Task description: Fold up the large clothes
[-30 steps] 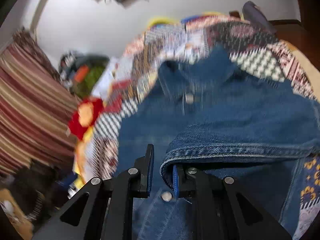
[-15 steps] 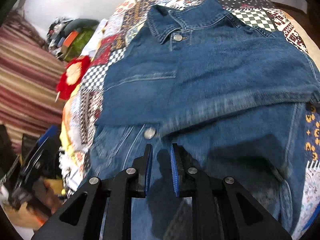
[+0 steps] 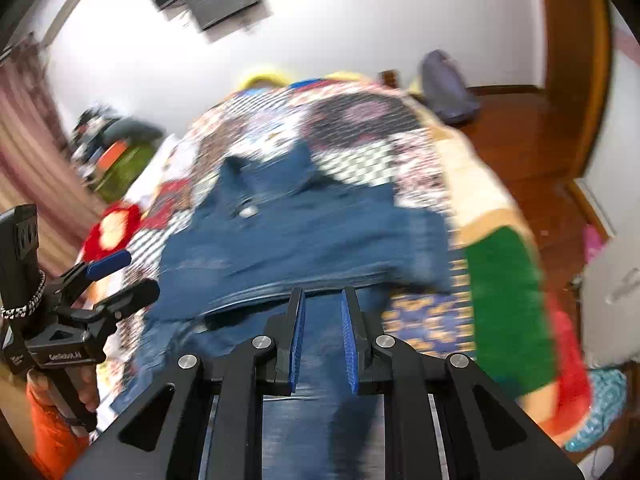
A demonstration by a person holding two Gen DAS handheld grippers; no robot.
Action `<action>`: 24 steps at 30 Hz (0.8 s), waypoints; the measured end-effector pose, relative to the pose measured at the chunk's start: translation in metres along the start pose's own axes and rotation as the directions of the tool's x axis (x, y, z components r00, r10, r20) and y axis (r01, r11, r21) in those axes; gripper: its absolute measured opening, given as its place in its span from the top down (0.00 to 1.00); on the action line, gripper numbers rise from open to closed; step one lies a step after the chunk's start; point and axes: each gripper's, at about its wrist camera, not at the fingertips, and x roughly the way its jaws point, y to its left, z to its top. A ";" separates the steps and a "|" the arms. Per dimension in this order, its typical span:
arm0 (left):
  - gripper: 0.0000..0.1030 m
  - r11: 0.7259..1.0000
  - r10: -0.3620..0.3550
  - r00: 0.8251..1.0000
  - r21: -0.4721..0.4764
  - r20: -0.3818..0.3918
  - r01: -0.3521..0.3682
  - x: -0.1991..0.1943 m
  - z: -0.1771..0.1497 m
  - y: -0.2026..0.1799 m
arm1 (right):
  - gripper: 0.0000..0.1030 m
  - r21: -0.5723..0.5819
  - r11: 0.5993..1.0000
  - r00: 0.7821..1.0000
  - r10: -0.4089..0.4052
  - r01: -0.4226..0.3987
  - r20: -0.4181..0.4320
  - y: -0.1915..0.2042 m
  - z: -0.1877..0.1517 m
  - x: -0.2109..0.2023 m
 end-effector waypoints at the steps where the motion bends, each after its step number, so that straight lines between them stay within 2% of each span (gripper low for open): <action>1: 0.01 1.000 -0.011 1.000 0.025 -0.023 0.012 0.012 0.004 -0.008 | 0.86 0.010 0.999 0.999 -0.035 0.034 0.013 -0.011 0.001 -0.004; 5: 0.01 0.995 -0.037 0.989 0.092 -0.141 0.050 0.062 0.008 -0.033 | 0.86 0.038 0.993 0.993 -0.112 0.111 0.026 -0.042 -0.003 -0.012; 7: 0.01 0.989 -0.049 0.972 0.123 -0.230 0.079 0.093 0.006 -0.042 | 0.86 0.060 0.992 0.994 -0.108 0.107 0.002 -0.054 -0.006 -0.008; 9: 0.01 0.987 -0.018 0.954 0.148 -0.300 0.066 0.119 0.003 -0.045 | 0.86 0.083 0.992 0.995 -0.094 0.096 -0.030 -0.064 -0.011 -0.001; 11: 0.01 0.984 -0.019 0.945 0.161 -0.325 0.075 0.134 0.000 -0.046 | 0.86 0.089 0.992 0.995 -0.085 0.090 -0.053 -0.067 -0.017 0.009; 13: 0.01 0.985 -0.044 0.948 0.142 -0.316 0.093 0.140 0.002 -0.042 | 0.86 0.091 0.993 0.995 -0.075 0.081 -0.067 -0.067 -0.021 0.015; 14: 0.04 0.987 -0.053 0.951 0.130 -0.305 0.096 0.140 0.004 -0.040 | 0.86 0.090 0.993 0.995 -0.068 0.075 -0.077 -0.066 -0.022 0.022; 16: 0.18 0.988 -0.055 0.959 0.121 -0.278 0.092 0.138 0.009 -0.036 | 0.86 0.088 0.994 0.994 -0.051 0.060 -0.101 -0.063 -0.023 0.033; 17: 0.31 0.989 -0.056 0.962 0.119 -0.269 0.091 0.136 0.012 -0.033 | 0.86 0.084 0.995 0.993 -0.042 0.052 -0.113 -0.059 -0.023 0.038; 18: 0.48 0.989 -0.054 0.963 0.122 -0.265 0.089 0.135 0.015 -0.034 | 0.86 0.077 0.996 0.991 -0.032 0.042 -0.127 -0.056 -0.023 0.045; 20: 0.72 0.988 -0.039 0.973 0.137 -0.229 0.072 0.124 0.021 -0.029 | 0.86 0.070 0.997 0.990 -0.019 0.029 -0.140 -0.050 -0.023 0.052; 24: 0.82 0.993 -0.027 0.990 0.107 -0.135 0.042 0.095 0.033 -0.006 | 0.86 0.051 0.999 0.989 0.016 -0.009 -0.148 -0.033 -0.018 0.063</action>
